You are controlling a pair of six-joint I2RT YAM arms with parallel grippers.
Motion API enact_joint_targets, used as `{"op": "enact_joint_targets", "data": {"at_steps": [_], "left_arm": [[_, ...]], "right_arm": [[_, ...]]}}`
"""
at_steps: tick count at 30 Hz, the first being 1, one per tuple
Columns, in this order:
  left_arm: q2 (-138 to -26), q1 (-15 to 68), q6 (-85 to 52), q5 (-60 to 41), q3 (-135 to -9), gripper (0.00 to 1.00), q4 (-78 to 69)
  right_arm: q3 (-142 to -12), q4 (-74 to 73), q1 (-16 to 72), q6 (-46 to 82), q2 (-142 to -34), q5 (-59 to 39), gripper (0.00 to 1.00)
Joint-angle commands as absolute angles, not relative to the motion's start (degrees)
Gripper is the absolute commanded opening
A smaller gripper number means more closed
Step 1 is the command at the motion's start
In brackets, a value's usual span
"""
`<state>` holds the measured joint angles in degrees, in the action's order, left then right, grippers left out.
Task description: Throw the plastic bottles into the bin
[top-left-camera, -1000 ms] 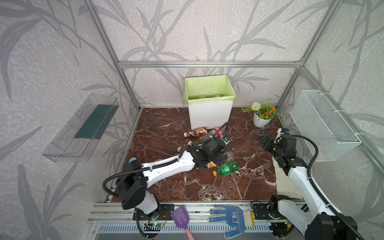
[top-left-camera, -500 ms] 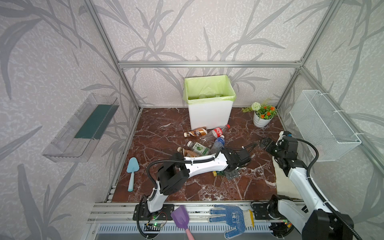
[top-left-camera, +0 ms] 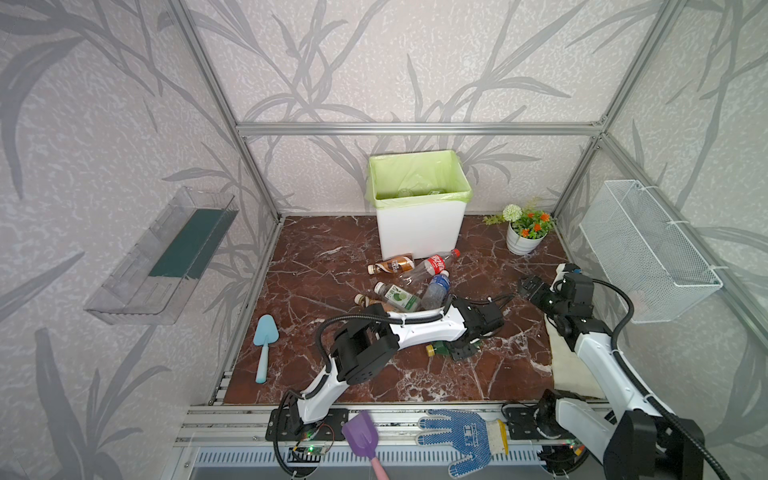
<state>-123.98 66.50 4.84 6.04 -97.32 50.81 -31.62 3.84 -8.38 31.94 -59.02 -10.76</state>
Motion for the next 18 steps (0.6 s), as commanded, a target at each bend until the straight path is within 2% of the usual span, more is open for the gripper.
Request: {"op": "enact_joint_targets", "data": {"at_steps": [1,8,11,14,18], "left_arm": [[-124.0,66.5,5.4,5.2,-98.8,0.53,51.4],[-113.8,64.9,2.9,7.6,-96.1,0.46,45.3],[-106.0,62.8,2.6,13.0,-96.5,0.38,43.2],[-97.1,58.4,4.1,16.0,-98.1,0.37,39.9],[-82.7,52.1,11.2,19.0,-93.1,0.41,19.9]], "right_arm": [[-30.9,2.7,-8.9,32.5,-59.4,-11.5,0.99],[-31.0,2.0,-9.0,32.8,-59.9,-12.0,0.99],[-31.2,1.5,-9.1,33.1,-60.2,-12.5,0.99],[-31.5,0.6,-9.1,33.7,-60.5,-12.7,0.99],[-31.8,-1.4,-9.1,35.1,-61.5,-14.3,0.99]]}}
